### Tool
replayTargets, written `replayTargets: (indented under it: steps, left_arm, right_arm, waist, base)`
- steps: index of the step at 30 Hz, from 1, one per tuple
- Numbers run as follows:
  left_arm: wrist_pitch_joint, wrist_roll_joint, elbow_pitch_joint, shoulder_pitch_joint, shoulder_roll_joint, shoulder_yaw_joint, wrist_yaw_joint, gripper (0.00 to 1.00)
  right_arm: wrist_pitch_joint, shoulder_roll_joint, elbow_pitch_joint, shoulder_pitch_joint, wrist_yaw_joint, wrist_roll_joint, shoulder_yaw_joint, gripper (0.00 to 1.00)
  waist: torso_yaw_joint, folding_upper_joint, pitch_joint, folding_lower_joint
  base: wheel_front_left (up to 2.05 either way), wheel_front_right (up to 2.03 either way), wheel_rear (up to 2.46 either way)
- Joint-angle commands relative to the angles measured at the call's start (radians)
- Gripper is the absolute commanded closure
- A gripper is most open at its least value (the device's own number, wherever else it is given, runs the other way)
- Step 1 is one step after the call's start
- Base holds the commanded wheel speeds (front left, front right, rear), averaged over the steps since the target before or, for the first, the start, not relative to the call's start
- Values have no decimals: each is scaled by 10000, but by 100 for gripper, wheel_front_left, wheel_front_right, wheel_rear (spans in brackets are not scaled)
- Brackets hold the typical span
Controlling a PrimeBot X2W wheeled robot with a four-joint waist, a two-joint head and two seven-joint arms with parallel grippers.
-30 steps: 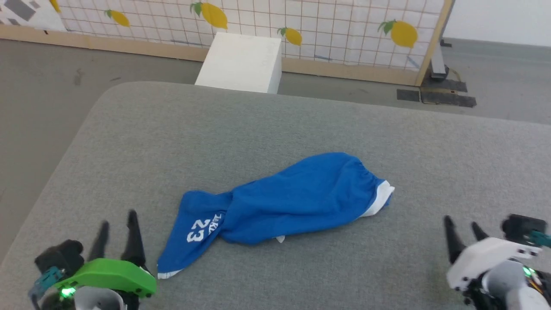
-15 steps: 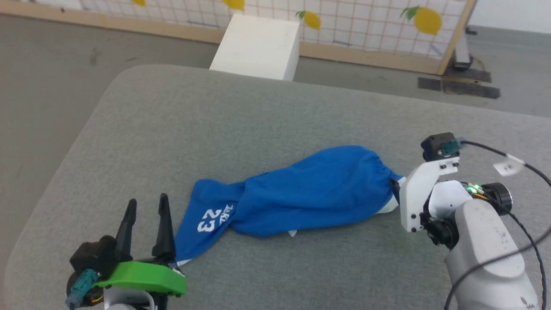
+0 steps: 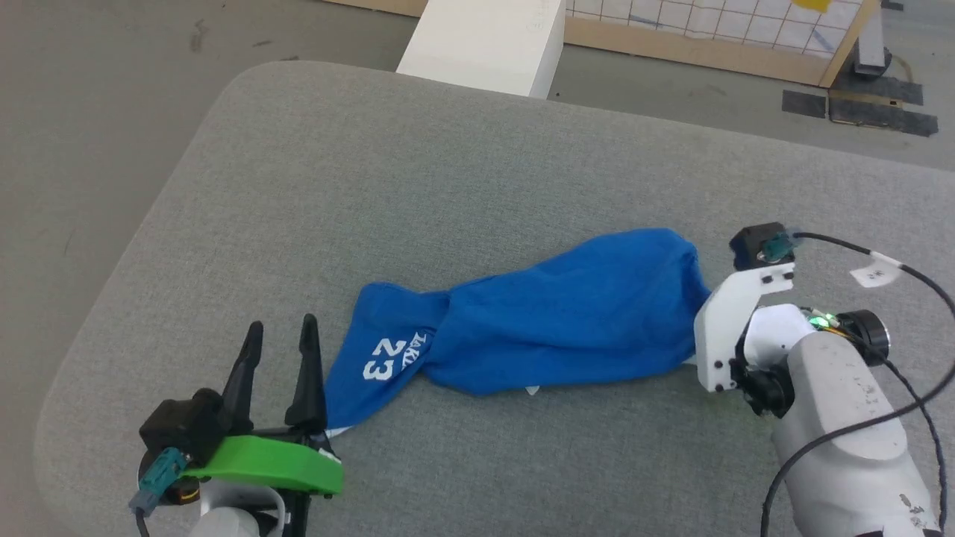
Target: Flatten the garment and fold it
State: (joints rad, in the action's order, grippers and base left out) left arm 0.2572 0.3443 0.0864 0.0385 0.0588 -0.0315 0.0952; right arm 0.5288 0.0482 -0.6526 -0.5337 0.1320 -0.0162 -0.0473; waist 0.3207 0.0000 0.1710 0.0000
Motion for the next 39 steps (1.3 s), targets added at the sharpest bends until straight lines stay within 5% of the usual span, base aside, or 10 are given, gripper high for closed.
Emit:
replayTargets:
  steps: [1,7,16,18,26,33,39]
  left_arm:
    - [44,-9,19,156,-61,-25,67,0]
    - [45,-28,99,91,-77,-126,133,0]
    - [45,-15,360,-4,-81,-359,219,0]
    - [45,21,454,-6,-72,-417,240,0]
    - [-247,553,713,121,40,-1139,325,0]
    - [-2850,2106,438,590,372,-3856,351,0]
    - [-4705,2626,1124,1240,498,-5207,345,0]
  right_arm:
    - [-248,20,140,-1,-13,194,-134,100]
    - [-893,20,1846,954,-13,876,-1618,100]
    - [44,20,3614,3477,-13,1469,-4158,100]
    - [-148,20,3689,3661,-13,1903,-4077,0]
    - [-2278,20,3862,3903,-13,2853,-4138,0]
    - [-2682,20,3890,4156,-13,2730,-4330,0]
    - [-2659,20,3951,4064,-13,2751,-4144,0]
  waist:
    - [-132,0,-128,0]
    - [-554,0,-492,0]
    - [-1119,0,-646,0]
    - [-1232,0,-641,0]
    - [-1562,0,-899,0]
    - [-1870,0,-980,0]
    - [-2320,0,-710,0]
  base:
    - [0,0,0]
    - [0,0,0]
    - [0,0,0]
    - [0,0,0]
    - [0,0,0]
    - [0,0,0]
    - [0,0,0]
